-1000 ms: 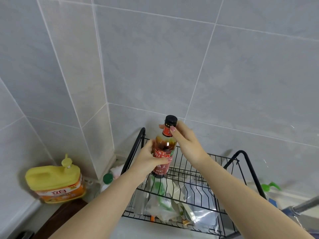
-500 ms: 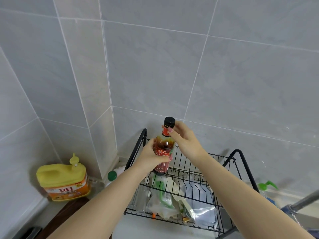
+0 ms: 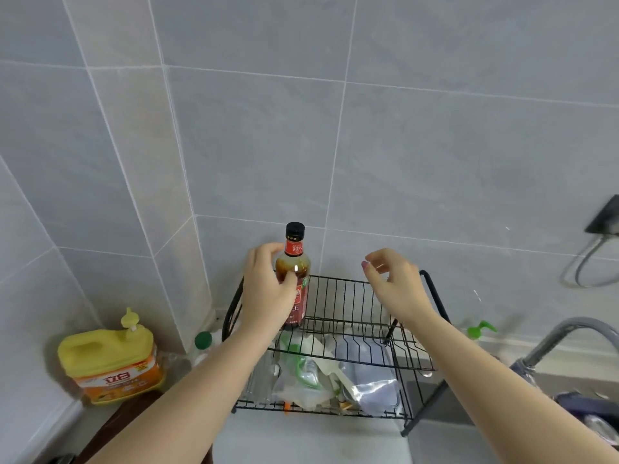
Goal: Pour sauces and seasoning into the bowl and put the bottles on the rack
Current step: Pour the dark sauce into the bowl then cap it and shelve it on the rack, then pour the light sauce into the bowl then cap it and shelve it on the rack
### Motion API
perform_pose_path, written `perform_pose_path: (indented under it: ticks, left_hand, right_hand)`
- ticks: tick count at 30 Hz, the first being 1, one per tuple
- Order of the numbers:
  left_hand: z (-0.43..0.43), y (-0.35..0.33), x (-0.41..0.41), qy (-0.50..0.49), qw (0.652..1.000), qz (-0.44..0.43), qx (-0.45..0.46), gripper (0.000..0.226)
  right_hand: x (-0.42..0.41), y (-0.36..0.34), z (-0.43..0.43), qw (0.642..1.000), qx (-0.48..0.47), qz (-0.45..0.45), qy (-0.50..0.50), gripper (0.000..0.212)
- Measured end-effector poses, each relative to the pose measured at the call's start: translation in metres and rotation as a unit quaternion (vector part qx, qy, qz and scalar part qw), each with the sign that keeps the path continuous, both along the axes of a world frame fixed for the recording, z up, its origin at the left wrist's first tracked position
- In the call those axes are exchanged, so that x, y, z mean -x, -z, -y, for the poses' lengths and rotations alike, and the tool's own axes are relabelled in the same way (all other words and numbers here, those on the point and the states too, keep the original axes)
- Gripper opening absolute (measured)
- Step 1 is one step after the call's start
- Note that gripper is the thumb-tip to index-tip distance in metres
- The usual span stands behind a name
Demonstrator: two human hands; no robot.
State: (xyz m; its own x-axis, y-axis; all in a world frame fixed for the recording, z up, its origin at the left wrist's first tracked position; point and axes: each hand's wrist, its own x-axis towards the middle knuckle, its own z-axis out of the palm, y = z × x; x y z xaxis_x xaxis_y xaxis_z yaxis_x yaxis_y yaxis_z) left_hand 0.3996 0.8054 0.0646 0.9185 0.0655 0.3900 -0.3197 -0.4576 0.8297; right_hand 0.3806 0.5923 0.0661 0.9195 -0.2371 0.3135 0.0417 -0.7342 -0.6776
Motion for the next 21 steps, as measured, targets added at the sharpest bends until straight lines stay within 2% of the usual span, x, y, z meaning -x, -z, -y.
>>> perform_pose_path:
  ticks: [4,9,12,18,21]
  left_hand:
    - [0.039,-0.002,0.025,0.081,0.996,0.026,-0.005,0.027]
    - [0.101,0.023,0.059,0.213,0.973,-0.086,-0.035,0.019]
    - [0.146,0.038,0.089,0.256,0.957,-0.130,-0.035,0.016]
    - [0.263,0.035,0.160,0.336,0.927,-0.157,-0.050,0.013]
    - [0.340,0.029,0.208,0.374,0.909,-0.180,-0.042,0.019]
  right_hand:
    - [0.045,0.013,0.038,0.998,0.009,-0.031,0.049,0.020]
    - [0.109,0.035,0.097,0.990,0.019,-0.066,0.126,0.016]
    - [0.159,0.044,0.141,0.982,0.002,-0.085,0.170,0.018]
    - [0.258,0.044,0.243,0.970,-0.014,-0.079,0.229,0.016]
    - [0.321,0.041,0.298,0.965,-0.012,-0.084,0.248,0.017]
